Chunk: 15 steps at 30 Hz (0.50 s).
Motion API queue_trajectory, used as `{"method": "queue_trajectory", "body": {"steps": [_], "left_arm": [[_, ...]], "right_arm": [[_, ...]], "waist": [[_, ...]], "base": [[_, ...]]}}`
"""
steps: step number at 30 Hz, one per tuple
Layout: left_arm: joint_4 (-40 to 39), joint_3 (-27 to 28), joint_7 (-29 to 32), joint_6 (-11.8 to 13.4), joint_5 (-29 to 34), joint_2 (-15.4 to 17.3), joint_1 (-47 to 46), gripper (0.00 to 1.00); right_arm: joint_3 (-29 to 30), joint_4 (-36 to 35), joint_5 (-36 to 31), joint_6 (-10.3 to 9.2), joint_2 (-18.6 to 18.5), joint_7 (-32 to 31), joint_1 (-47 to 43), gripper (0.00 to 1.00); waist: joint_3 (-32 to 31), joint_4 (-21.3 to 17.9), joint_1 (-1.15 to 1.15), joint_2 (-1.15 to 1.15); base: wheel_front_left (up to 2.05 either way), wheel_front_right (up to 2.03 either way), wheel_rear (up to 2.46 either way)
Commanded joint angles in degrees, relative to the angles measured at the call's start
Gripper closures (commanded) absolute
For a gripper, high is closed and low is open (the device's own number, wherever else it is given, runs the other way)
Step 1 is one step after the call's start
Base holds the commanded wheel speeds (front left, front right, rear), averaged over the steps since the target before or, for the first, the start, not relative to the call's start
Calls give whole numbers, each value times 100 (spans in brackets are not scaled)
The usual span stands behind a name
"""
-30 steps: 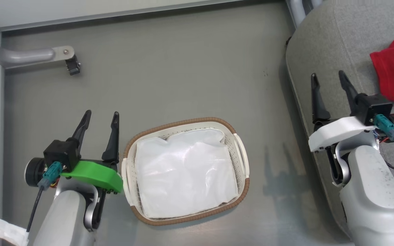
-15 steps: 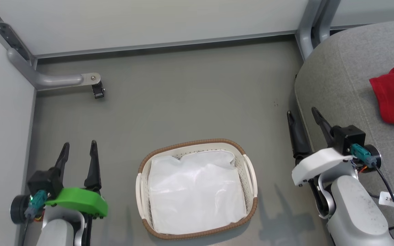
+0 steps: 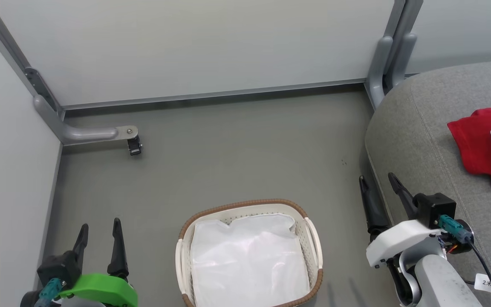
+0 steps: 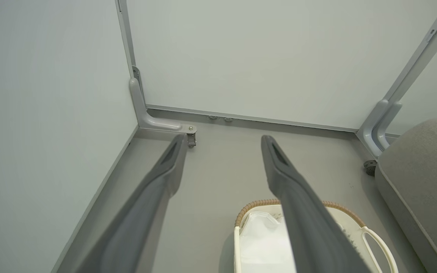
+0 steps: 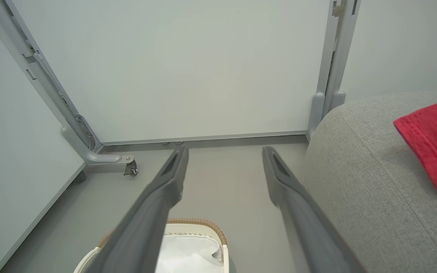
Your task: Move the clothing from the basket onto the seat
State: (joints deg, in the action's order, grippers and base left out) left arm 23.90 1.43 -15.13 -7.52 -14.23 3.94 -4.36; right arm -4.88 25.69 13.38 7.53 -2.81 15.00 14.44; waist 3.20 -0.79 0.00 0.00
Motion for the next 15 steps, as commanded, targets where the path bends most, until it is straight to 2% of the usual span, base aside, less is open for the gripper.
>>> {"method": "queue_trajectory", "body": {"steps": [1, 2, 3, 8, 15], "left_arm": [[-27, -3, -3, 6, -71, -38, 129, 0], [-32, -32, -2, 6, -109, -44, 152, 0], [-10, -31, 2, 0, -78, -34, 89, 100], [243, -41, 5, -2, -75, -108, 171, 100], [159, 29, 221, -2, -781, -111, 123, 100]], "right_arm": [[-6, -17, 35, -8, -26, 26, -107, 0], [-6, -15, 35, -8, -25, 26, -127, 0], [-1, -3, 24, 0, 0, 0, -64, 100], [-1, 238, 31, 0, 43, -13, -259, 100], [121, 138, 752, 0, 39, -225, -310, 100]], "waist": [[-79, 40, 0, 0], [-92, 42, 0, 0], [-74, 27, 0, 0], [-83, 29, 0, 0], [-96, 31, 0, 0]], "base": [[0, 0, 0], [0, 0, 0], [0, 0, 0], [0, 0, 0], [0, 0, 0]]}}
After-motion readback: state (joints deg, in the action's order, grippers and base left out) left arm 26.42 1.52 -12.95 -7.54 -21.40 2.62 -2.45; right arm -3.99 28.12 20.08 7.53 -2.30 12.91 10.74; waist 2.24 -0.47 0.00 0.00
